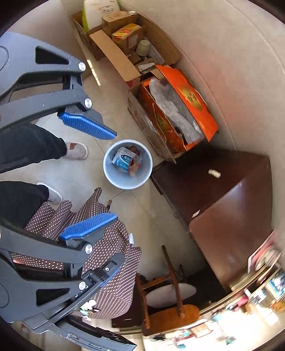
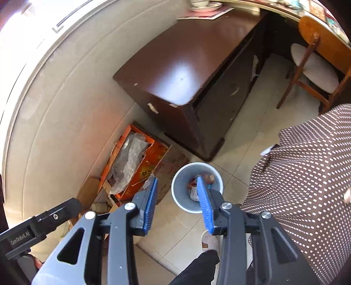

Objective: Collect trash
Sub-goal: 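Move both open tools back over the table, then grasp the green leafy bundle with the left tool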

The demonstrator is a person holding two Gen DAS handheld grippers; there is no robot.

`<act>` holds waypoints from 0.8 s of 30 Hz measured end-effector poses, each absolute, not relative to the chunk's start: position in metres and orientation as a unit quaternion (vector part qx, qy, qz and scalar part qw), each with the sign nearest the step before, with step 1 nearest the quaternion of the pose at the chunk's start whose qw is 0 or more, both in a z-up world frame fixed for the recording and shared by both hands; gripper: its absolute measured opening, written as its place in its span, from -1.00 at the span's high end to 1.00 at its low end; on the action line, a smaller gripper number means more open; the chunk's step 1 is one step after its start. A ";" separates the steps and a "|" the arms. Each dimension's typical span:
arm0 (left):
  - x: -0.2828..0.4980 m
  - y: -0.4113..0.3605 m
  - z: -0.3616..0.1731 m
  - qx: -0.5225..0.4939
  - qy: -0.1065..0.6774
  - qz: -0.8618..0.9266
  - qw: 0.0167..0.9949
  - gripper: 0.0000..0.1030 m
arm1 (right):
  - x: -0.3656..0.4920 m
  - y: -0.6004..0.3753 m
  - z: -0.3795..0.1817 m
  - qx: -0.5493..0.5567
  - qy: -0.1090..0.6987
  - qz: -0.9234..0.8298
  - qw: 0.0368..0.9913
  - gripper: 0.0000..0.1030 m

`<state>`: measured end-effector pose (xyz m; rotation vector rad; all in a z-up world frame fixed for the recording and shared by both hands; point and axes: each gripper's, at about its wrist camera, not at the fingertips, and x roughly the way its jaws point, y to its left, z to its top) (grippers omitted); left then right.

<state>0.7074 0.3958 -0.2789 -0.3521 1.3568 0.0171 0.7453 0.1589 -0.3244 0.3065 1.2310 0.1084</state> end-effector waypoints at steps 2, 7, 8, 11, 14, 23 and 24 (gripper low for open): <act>0.712 0.376 -0.275 -0.148 0.624 -0.013 0.768 -0.34 | 0.740 0.143 -0.318 0.155 0.569 0.037 0.807 0.28; 0.720 0.314 -0.263 -0.110 0.621 -0.074 0.773 -0.35 | 0.717 0.083 -0.295 0.187 0.543 -0.013 0.818 0.27; 0.722 0.299 -0.261 -0.103 0.620 -0.089 0.772 -0.35 | 0.711 0.069 -0.290 0.194 0.538 -0.025 0.820 0.25; 0.725 0.243 -0.257 -0.072 0.620 -0.139 0.769 -0.35 | 0.687 0.016 -0.278 0.218 0.515 -0.072 0.826 0.20; 0.717 0.178 -0.252 -0.029 0.618 -0.199 0.760 -0.35 | 0.661 -0.035 -0.273 0.248 0.500 -0.114 0.822 0.19; 0.684 0.025 -0.269 0.067 0.615 -0.314 0.721 -0.36 | 0.577 -0.176 -0.287 0.305 0.485 -0.221 0.789 0.13; 0.680 0.007 -0.274 0.073 0.617 -0.324 0.713 -0.36 | 0.571 -0.187 -0.293 0.313 0.486 -0.229 0.783 0.13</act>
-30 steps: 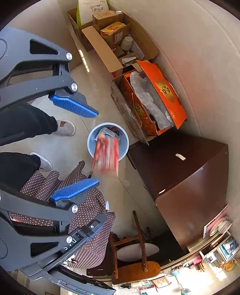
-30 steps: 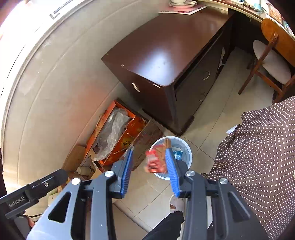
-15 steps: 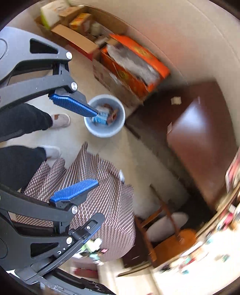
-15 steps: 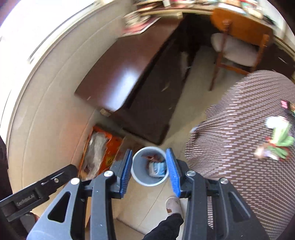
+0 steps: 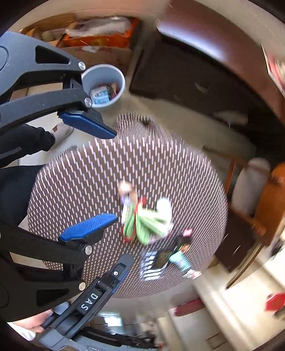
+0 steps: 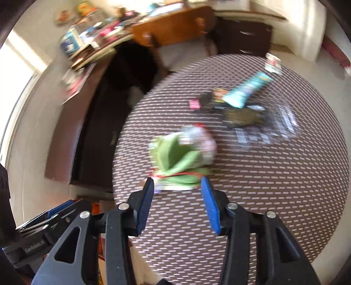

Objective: Collect trash
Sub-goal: 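Grasp the green leafy bundle with the left tool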

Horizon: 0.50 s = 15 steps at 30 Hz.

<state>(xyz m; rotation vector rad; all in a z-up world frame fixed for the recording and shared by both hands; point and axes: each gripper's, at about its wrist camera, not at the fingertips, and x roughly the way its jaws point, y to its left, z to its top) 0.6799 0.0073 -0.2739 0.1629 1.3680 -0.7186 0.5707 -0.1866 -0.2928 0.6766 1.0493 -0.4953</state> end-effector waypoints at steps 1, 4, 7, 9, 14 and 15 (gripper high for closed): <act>0.677 -0.009 -0.279 0.080 0.620 -0.333 0.705 -0.36 | 0.563 -0.201 -0.297 0.322 0.488 -0.239 0.775 0.13; 0.670 -0.044 -0.292 0.096 0.624 -0.347 0.694 -0.36 | 0.552 -0.229 -0.306 0.332 0.493 -0.249 0.765 0.13; 0.669 -0.067 -0.306 0.116 0.624 -0.342 0.693 -0.36 | 0.548 -0.248 -0.312 0.333 0.498 -0.249 0.761 0.13; 0.670 -0.083 -0.317 0.131 0.626 -0.333 0.692 -0.36 | 0.548 -0.255 -0.314 0.335 0.503 -0.243 0.759 0.13; 0.677 -0.099 -0.339 0.144 0.634 -0.318 0.690 -0.35 | 0.557 -0.266 -0.327 0.338 0.521 -0.216 0.754 0.13; 0.677 -0.101 -0.340 0.144 0.632 -0.320 0.691 -0.35 | 0.559 -0.265 -0.328 0.340 0.523 -0.212 0.752 0.13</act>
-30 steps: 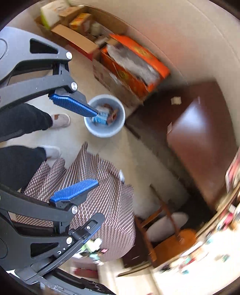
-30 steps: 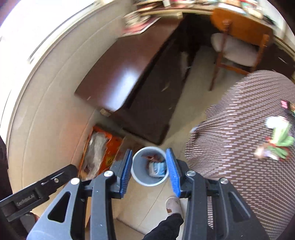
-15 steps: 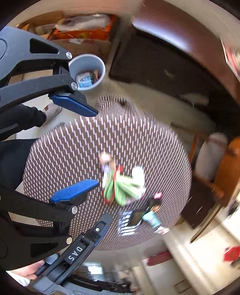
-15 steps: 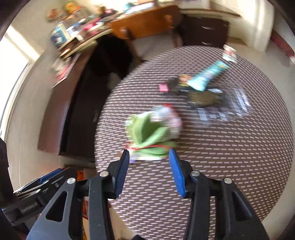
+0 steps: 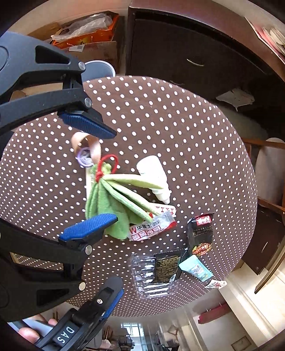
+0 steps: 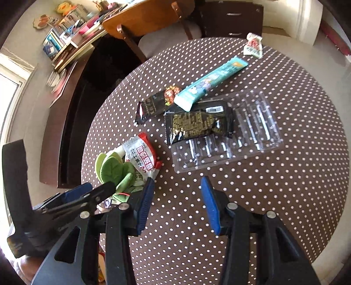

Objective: Collect trash
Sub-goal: 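Grasp the green leafy bundle with the left tool, then grasp the white-and-red snack bag with the right tool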

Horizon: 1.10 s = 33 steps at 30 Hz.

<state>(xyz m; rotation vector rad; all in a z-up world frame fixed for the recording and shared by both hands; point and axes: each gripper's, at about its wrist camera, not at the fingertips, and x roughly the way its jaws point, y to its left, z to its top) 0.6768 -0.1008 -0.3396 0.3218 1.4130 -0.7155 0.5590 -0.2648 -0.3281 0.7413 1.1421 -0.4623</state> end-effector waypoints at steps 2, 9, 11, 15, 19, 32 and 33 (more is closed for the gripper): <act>0.676 -0.103 -0.341 0.147 0.630 -0.327 0.689 -0.17 | 0.564 -0.265 -0.334 0.342 0.533 -0.194 0.749 0.13; 0.675 -0.093 -0.331 0.120 0.625 -0.340 0.693 0.85 | 0.582 -0.262 -0.343 0.347 0.543 -0.154 0.749 0.13; 0.677 -0.084 -0.320 0.110 0.619 -0.333 0.703 0.85 | 0.591 -0.258 -0.345 0.347 0.545 -0.141 0.751 0.13; 0.685 -0.058 -0.295 0.085 0.606 -0.309 0.728 0.85 | 0.606 -0.253 -0.352 0.339 0.547 -0.127 0.754 0.13; 0.689 -0.037 -0.280 0.051 0.603 -0.287 0.743 0.85 | 0.621 -0.253 -0.361 0.331 0.550 -0.129 0.756 0.13; 0.685 -0.009 -0.271 -0.028 0.611 -0.284 0.738 0.85 | 0.635 -0.255 -0.370 0.321 0.550 -0.121 0.762 0.62; 0.684 -0.007 -0.269 -0.029 0.610 -0.285 0.738 0.85 | 0.632 -0.255 -0.370 0.326 0.551 -0.121 0.759 0.62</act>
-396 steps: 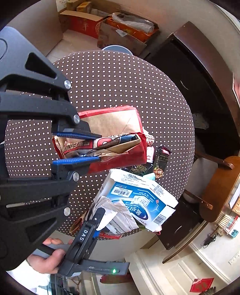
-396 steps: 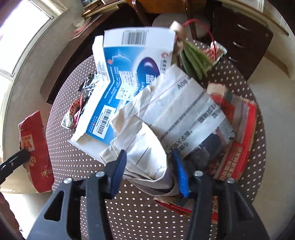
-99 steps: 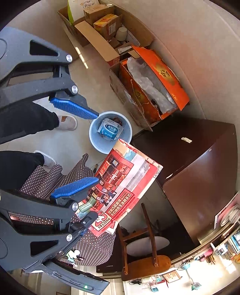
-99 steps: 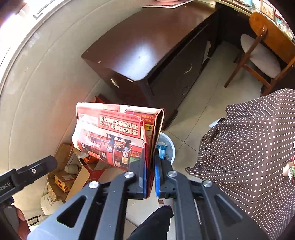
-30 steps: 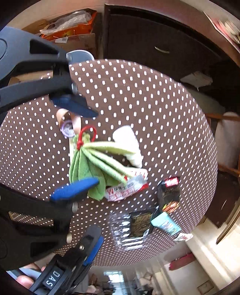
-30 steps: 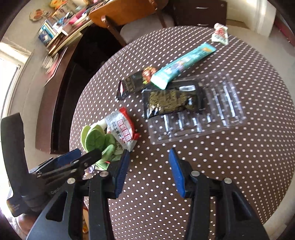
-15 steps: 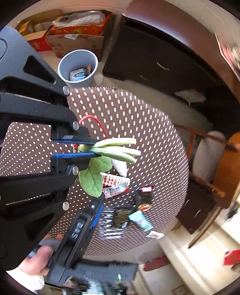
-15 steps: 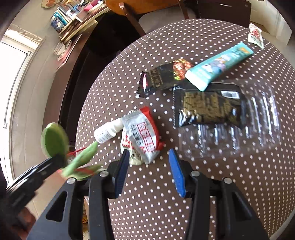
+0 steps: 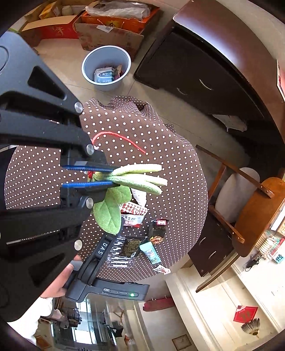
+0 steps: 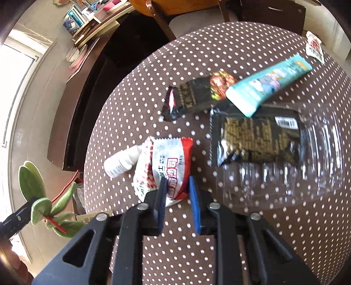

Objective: Collect trash
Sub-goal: 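Grasp the white-and-red snack bag with the right tool, then carry the leafy bundle and snack bag with both tools to the bin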

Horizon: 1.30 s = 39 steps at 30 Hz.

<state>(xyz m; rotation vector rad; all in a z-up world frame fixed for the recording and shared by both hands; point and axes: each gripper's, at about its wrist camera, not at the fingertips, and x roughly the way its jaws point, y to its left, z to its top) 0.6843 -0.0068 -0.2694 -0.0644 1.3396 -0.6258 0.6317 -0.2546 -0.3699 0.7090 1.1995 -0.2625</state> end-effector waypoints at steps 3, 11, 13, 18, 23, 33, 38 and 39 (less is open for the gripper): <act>0.683 -0.003 -0.267 -0.031 0.608 -0.292 0.738 0.85 | 0.616 -0.254 -0.368 0.333 0.551 -0.124 0.755 0.65; 0.683 0.021 -0.251 -0.052 0.599 -0.308 0.737 0.85 | 0.573 -0.234 -0.328 0.343 0.518 -0.138 0.771 0.65; 0.684 0.029 -0.247 -0.053 0.594 -0.310 0.740 0.85 | 0.573 -0.222 -0.317 0.338 0.512 -0.132 0.779 0.65; 0.687 0.062 -0.238 -0.058 0.585 -0.304 0.749 0.85 | 0.585 -0.179 -0.300 0.333 0.503 -0.105 0.790 0.65; 0.694 0.112 -0.236 -0.065 0.586 -0.274 0.760 0.85 | 0.609 -0.125 -0.294 0.316 0.511 -0.067 0.797 0.65; 0.708 0.225 -0.248 -0.092 0.594 -0.190 0.777 0.85 | 0.659 -0.011 -0.294 0.268 0.540 0.016 0.798 0.65; 0.713 0.275 -0.260 -0.102 0.604 -0.142 0.778 0.85 | 0.679 0.033 -0.296 0.249 0.553 0.047 0.794 0.65; 0.713 0.282 -0.262 -0.099 0.605 -0.135 0.779 0.85 | 0.683 0.042 -0.296 0.244 0.556 0.052 0.793 0.65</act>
